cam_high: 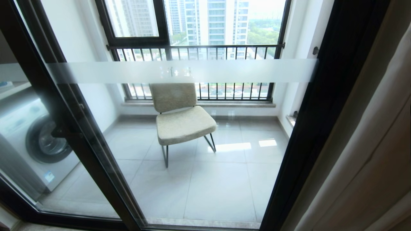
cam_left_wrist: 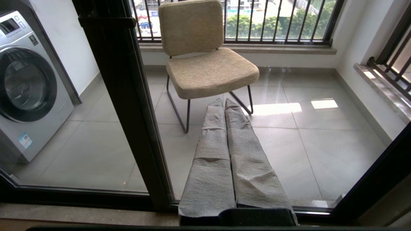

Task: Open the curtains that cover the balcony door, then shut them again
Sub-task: Pull the inner curtains open on both sides

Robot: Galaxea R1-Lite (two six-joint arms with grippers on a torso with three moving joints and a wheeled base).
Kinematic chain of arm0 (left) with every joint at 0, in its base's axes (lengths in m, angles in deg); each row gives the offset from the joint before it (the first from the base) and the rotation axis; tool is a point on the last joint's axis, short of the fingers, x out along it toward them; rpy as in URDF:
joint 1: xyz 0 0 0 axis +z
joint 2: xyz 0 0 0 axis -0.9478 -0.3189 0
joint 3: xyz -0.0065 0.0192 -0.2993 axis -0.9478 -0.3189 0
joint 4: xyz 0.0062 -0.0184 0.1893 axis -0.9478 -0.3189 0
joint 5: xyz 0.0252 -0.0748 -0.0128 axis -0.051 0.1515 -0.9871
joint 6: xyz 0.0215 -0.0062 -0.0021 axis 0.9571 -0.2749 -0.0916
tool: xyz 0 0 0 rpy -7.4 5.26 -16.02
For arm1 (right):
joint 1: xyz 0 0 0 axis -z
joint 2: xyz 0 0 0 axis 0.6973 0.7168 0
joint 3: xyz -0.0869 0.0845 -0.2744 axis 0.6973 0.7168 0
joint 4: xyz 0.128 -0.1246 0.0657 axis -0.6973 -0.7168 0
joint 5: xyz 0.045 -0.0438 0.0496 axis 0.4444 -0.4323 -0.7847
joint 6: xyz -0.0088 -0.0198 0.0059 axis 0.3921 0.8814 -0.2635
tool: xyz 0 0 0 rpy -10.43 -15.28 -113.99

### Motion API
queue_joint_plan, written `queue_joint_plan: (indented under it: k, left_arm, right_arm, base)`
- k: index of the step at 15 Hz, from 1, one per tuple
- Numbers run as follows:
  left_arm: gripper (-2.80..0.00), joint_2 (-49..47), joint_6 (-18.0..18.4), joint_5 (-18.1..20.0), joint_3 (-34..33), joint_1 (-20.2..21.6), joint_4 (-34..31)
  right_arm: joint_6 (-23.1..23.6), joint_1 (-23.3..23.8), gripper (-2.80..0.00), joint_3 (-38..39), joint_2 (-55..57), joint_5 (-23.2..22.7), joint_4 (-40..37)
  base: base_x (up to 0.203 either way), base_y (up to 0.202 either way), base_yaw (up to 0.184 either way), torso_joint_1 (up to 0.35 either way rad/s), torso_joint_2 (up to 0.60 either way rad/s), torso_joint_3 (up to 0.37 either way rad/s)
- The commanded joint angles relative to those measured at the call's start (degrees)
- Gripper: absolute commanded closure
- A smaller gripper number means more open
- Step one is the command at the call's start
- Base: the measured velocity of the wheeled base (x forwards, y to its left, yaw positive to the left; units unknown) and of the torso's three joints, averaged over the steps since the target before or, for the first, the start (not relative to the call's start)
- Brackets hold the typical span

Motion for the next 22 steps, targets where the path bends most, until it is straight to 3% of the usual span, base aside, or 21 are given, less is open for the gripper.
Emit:
queue_joint_plan:
  k: [1, 11, 18, 22]
  left_arm:
    - [0.0, 0.02, -0.02, 0.0, 0.0, 0.01, 0.02]
    - [0.0, 0.02, -0.02, 0.0, 0.0, 0.01, 0.03]
    - [0.0, 0.02, -0.02, 0.0, 0.0, 0.01, 0.02]
    - [0.0, 0.02, -0.02, 0.0, 0.0, 0.01, 0.03]
  right_arm:
    - [-0.35, 2.63, 0.0, -2.41, 3.82, 0.06, 0.1]
    - [-2.76, 16.0, 0.0, -11.22, 14.98, -4.76, 0.41]
    - [-3.16, 21.48, 0.0, -17.28, 21.68, -4.85, 0.42]
    - [-3.11, 21.5, 0.0, -17.02, 20.82, -5.15, 0.34]
  base:
    - [0.0, 0.0, 0.0, 0.0, 0.0, 0.0]
    - [0.0, 0.0, 0.0, 0.0, 0.0, 0.0]
    - [0.0, 0.0, 0.0, 0.0, 0.0, 0.0]
    - [0.0, 0.0, 0.0, 0.0, 0.0, 0.0]
